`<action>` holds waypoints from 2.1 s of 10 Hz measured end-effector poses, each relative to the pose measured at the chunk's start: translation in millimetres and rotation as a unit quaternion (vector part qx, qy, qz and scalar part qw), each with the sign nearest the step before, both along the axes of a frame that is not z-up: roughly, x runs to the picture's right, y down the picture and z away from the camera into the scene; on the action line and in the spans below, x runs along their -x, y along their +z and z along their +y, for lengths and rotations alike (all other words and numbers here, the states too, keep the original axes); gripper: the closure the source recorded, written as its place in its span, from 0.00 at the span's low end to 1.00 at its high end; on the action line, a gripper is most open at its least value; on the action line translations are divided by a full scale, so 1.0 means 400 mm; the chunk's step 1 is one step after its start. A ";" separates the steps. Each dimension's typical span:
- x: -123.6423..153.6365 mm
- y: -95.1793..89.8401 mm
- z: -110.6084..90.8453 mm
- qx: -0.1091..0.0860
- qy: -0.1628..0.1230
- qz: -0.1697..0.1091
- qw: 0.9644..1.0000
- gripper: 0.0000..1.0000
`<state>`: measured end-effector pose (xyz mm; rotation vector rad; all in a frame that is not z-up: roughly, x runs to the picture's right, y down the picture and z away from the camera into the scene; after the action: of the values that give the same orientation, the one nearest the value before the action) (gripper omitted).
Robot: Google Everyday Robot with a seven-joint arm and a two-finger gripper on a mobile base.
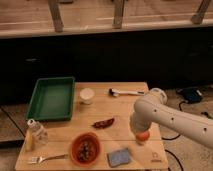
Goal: Place apple in paper cup
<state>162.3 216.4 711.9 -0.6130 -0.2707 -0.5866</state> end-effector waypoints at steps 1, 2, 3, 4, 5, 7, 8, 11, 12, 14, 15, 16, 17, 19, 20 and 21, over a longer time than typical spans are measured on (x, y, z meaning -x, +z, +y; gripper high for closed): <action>0.005 0.002 -0.003 -0.001 -0.002 0.000 1.000 0.93; 0.013 0.000 -0.015 -0.003 -0.001 -0.001 1.000 0.93; 0.023 -0.006 -0.026 -0.004 0.001 -0.004 1.000 0.93; 0.015 -0.016 -0.018 -0.002 0.004 -0.002 1.000 0.93; 0.012 -0.021 -0.012 -0.001 0.004 -0.001 1.000 0.93; 0.017 -0.027 -0.020 -0.004 0.004 -0.006 1.000 0.81; 0.017 -0.020 -0.014 -0.005 0.006 -0.008 1.000 0.72; 0.026 -0.006 -0.002 -0.005 0.007 -0.009 1.000 0.70; 0.028 -0.020 -0.013 -0.006 0.009 -0.009 1.000 0.78; 0.040 -0.051 -0.045 -0.006 0.007 -0.012 1.000 0.92; 0.040 -0.054 -0.046 -0.005 0.007 -0.011 1.000 0.92; 0.036 -0.053 -0.041 -0.004 0.009 -0.010 1.000 0.92; 0.041 -0.046 -0.033 -0.005 0.011 -0.011 1.000 0.92; 0.039 -0.046 -0.031 -0.008 0.015 -0.012 1.000 0.83; 0.042 -0.042 -0.031 -0.009 0.015 -0.014 1.000 0.72; 0.047 -0.043 -0.031 -0.010 0.016 -0.016 1.000 0.69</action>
<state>143.4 204.0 694.6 -0.5804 -0.3037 -0.5686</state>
